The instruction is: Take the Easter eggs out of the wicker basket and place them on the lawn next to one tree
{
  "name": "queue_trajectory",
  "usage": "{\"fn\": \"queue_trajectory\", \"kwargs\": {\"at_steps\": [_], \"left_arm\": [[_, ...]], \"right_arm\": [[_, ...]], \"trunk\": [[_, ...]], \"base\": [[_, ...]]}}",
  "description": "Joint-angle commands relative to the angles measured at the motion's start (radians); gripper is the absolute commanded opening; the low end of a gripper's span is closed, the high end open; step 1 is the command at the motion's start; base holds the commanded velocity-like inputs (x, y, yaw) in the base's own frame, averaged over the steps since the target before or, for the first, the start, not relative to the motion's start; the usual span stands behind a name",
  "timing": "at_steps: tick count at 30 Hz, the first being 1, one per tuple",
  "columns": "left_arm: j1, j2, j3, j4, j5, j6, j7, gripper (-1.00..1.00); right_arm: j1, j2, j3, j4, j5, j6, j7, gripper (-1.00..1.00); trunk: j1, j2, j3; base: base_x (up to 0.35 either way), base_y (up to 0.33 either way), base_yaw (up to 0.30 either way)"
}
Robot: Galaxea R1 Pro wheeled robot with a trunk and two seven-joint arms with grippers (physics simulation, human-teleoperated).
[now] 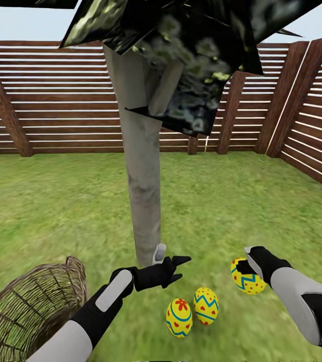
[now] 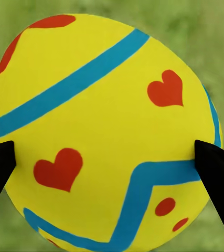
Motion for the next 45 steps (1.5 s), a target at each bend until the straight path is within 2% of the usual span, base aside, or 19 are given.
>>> {"fn": "queue_trajectory", "kwargs": {"at_steps": [1, 10, 15, 20, 45], "left_arm": [[-0.001, 0.0, 0.0, 0.001, 0.0, 0.003, -0.003, 1.0], [-0.001, 0.0, 0.0, 0.001, 0.0, 0.003, -0.003, 1.0], [-0.001, 0.0, 0.0, 0.001, 0.0, 0.003, -0.003, 1.0], [-0.001, 0.0, 0.0, 0.001, 0.0, 0.003, -0.003, 1.0], [-0.001, 0.0, -0.001, 0.001, 0.0, 0.003, -0.006, 1.0]], "right_arm": [[0.0, 0.0, 0.002, -0.002, 0.009, 0.006, 0.002, -1.0], [0.0, 0.005, 0.003, -0.003, 0.01, 0.004, 0.004, -1.0], [0.0, 0.003, 0.002, -0.003, 0.012, 0.0, 0.031, -1.0], [0.0, 0.002, 0.002, 0.0, 0.009, -0.038, 0.032, -1.0], [0.0, 0.004, 0.004, 0.0, 0.01, -0.044, 0.032, -1.0]], "trunk": [[0.0, -0.001, -0.005], [0.004, -0.003, -0.04], [0.006, -0.004, -0.059], [0.009, -0.005, -0.078], [0.02, -0.011, -0.175]], "base": [[0.0, 0.0, 0.0], [0.0, 0.0, 0.0], [0.0, 0.0, 0.0], [0.0, 0.0, 0.0], [0.0, 0.0, 0.0]]}}
